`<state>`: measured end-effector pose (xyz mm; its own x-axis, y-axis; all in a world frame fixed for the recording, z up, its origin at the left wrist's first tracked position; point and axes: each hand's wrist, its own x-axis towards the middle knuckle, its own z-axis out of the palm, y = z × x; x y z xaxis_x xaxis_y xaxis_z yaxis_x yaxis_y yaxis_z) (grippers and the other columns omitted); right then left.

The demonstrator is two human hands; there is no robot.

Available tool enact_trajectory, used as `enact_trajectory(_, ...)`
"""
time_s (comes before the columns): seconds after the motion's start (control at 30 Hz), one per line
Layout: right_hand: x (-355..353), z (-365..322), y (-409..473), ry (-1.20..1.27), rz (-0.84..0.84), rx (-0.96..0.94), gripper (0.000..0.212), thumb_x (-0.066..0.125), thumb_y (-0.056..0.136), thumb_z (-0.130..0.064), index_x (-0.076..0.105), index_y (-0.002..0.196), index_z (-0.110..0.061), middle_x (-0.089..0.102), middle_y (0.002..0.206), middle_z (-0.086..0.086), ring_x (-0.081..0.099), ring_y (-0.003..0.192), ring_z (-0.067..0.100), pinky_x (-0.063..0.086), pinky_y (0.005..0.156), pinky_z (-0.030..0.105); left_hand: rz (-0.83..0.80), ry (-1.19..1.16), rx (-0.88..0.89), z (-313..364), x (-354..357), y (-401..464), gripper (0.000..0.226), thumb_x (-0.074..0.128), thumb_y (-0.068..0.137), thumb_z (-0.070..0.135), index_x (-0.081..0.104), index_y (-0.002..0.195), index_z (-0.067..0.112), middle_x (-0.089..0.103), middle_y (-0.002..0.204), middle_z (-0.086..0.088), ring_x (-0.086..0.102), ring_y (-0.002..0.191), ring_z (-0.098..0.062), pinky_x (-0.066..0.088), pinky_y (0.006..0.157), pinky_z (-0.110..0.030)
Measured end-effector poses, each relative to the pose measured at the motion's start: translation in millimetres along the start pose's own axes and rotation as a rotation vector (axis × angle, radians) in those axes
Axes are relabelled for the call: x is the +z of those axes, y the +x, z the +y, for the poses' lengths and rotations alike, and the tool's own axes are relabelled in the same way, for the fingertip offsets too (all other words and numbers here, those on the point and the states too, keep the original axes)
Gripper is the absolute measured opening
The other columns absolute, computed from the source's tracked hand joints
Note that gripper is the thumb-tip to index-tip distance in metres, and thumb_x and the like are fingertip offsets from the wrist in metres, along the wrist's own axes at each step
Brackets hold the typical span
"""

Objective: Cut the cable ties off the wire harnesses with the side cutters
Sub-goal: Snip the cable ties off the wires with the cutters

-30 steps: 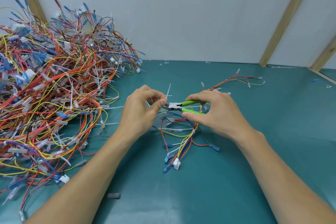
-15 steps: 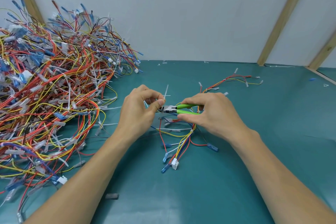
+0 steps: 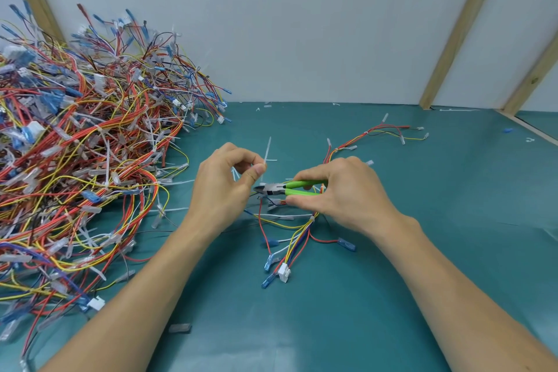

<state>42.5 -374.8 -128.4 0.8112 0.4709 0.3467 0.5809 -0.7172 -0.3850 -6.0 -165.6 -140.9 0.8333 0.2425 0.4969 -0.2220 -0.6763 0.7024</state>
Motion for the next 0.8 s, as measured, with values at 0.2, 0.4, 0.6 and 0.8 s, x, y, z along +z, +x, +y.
enact_trajectory(0.2, -4.3, 12.8, 1.8, 0.04, 0.117, 0.117, 0.029, 0.074, 0.078, -0.065, 0.077, 0.091, -0.04, 0.071, 0.073, -0.011, 0.059, 0.074, 0.015, 0.049, 0.066, 0.032, 0.221, -0.063, -0.127, -7.5, -14.6, 9.0, 0.007, 0.069, 0.091, 0.018, 0.071, 0.084, 0.02, 0.07, 0.076, 0.01, 0.063, 0.07, -0.002, 0.052, 0.073, -0.026)
enact_trajectory(0.4, 5.7, 20.5, 5.1, 0.207, 0.194, 0.234, 0.036, 0.069, 0.076, -0.07, 0.074, 0.088, -0.037, 0.069, 0.075, -0.021, 0.063, 0.078, 0.002, 0.048, 0.071, 0.029, 0.105, 0.204, -0.351, -20.2, -18.5, 10.9, 0.016, 0.069, 0.084, 0.027, 0.057, 0.095, 0.024, 0.072, 0.083, 0.013, 0.067, 0.086, -0.021, 0.052, 0.081, -0.041)
enact_trajectory(0.6, 13.6, 24.6, 5.8, 0.224, 0.241, 0.297, 0.036, 0.06, 0.089, -0.067, 0.066, 0.092, -0.032, 0.067, 0.081, -0.021, 0.063, 0.085, 0.011, 0.049, 0.078, 0.036, 0.052, 0.106, -0.073, -4.7, -19.9, 6.4, 0.039, 0.056, 0.074, -0.009, 0.049, 0.103, 0.017, 0.059, 0.101, 0.002, 0.059, 0.091, -0.018, 0.046, 0.077, -0.036)
enact_trajectory(0.8, 13.7, 34.1, 9.2, 0.072, 0.238, 0.354, 0.037, 0.049, 0.095, -0.067, 0.051, 0.106, -0.031, 0.067, 0.096, -0.012, 0.061, 0.089, 0.02, 0.036, 0.071, 0.036, -0.839, 0.288, 0.194, 34.0, 3.1, -26.4, 0.061, 0.064, 0.062, 0.084, 0.052, 0.077, 0.026, 0.052, 0.078, 0.01, 0.049, 0.077, -0.009, 0.044, 0.07, -0.027)
